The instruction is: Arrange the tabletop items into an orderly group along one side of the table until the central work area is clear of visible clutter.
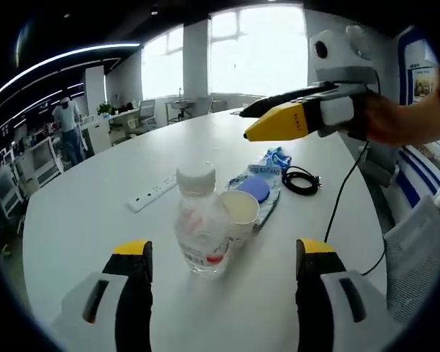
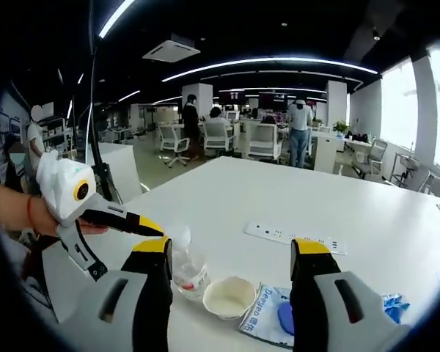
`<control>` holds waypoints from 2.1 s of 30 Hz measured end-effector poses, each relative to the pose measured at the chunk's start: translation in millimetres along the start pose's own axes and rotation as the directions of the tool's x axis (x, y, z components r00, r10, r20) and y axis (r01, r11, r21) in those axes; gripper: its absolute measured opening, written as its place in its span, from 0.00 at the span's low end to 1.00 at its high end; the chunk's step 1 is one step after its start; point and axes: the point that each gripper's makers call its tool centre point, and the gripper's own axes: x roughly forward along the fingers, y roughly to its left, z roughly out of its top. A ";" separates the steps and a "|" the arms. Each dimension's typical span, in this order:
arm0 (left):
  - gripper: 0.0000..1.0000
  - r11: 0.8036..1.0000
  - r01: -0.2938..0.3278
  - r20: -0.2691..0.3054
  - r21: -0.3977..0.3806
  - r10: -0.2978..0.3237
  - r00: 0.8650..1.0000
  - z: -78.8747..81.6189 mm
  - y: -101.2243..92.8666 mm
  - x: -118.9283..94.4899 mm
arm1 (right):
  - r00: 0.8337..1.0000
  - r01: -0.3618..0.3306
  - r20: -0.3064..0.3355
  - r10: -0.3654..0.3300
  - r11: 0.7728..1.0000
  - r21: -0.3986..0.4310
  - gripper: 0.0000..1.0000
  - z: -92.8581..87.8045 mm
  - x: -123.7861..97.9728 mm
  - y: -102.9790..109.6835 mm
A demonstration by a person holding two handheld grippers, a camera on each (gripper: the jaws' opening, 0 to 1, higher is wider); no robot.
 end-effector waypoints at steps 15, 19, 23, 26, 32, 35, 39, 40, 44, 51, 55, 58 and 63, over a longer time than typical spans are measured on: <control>0.85 0.998 -0.053 0.010 -0.024 0.053 0.999 19.7 -27.9 -24.3 | 1.000 -0.024 0.005 0.024 1.000 0.006 0.66 -3.9 -48.9 -30.0; 0.85 0.998 -0.065 0.013 -0.017 0.065 0.998 25.5 -34.7 -30.8 | 0.999 -0.031 0.007 0.031 1.000 0.006 0.67 -5.2 -58.9 -32.5; 0.85 0.997 -0.078 0.012 -0.015 0.079 0.997 28.9 -40.4 -35.8 | 0.999 -0.035 0.010 0.035 0.999 0.003 0.68 -7.6 -72.1 -36.1; 0.85 0.996 -0.087 0.018 -0.016 0.087 0.996 32.3 -45.1 -40.2 | 1.000 -0.029 0.008 0.029 1.000 0.005 0.69 -10.5 -85.3 -41.1; 0.85 0.995 -0.102 0.027 -0.013 0.102 0.994 36.4 -58.6 -50.4 | 1.000 -0.009 0.010 0.009 1.000 0.003 0.70 -14.2 -111.1 -53.1; 0.85 0.994 -0.105 0.033 -0.010 0.105 0.994 39.8 -65.8 -53.9 | 1.000 -0.001 0.009 0.001 1.000 0.004 0.71 -16.7 -124.2 -59.5; 0.85 0.994 -0.109 0.040 -0.012 0.110 0.993 42.0 -74.1 -58.1 | 1.000 0.010 -0.001 -0.010 1.000 -0.003 0.71 -22.1 -142.0 -67.0; 0.85 0.994 -0.110 0.044 -0.016 0.111 0.993 42.8 -75.6 -58.8 | 1.000 0.010 0.000 -0.010 1.000 -0.003 0.71 -22.4 -143.4 -67.3; 0.85 0.993 -0.116 0.049 -0.020 0.117 0.992 45.2 -86.2 -60.9 | 1.000 0.025 -0.009 -0.025 1.000 -0.005 0.71 -30.7 -163.1 -78.6; 0.86 0.992 -0.127 0.047 -0.013 0.127 0.991 44.3 -99.2 -67.5 | 0.999 0.045 -0.030 -0.045 0.999 0.000 0.71 -45.4 -195.2 -91.7; 0.86 0.991 -0.130 0.044 -0.013 0.131 0.990 42.1 -108.7 -71.0 | 0.997 0.056 -0.045 -0.056 0.998 -0.002 0.71 -54.2 -213.7 -100.2; 0.86 0.991 -0.133 0.041 -0.015 0.133 0.990 40.5 -113.8 -72.7 | 0.997 0.064 -0.052 -0.064 0.998 0.002 0.72 -58.2 -223.5 -106.2; 0.86 0.989 -0.145 0.044 -0.026 0.146 0.988 41.0 -121.9 -75.0 | 0.995 0.070 -0.070 -0.070 0.998 0.000 0.74 -72.4 -239.0 -118.1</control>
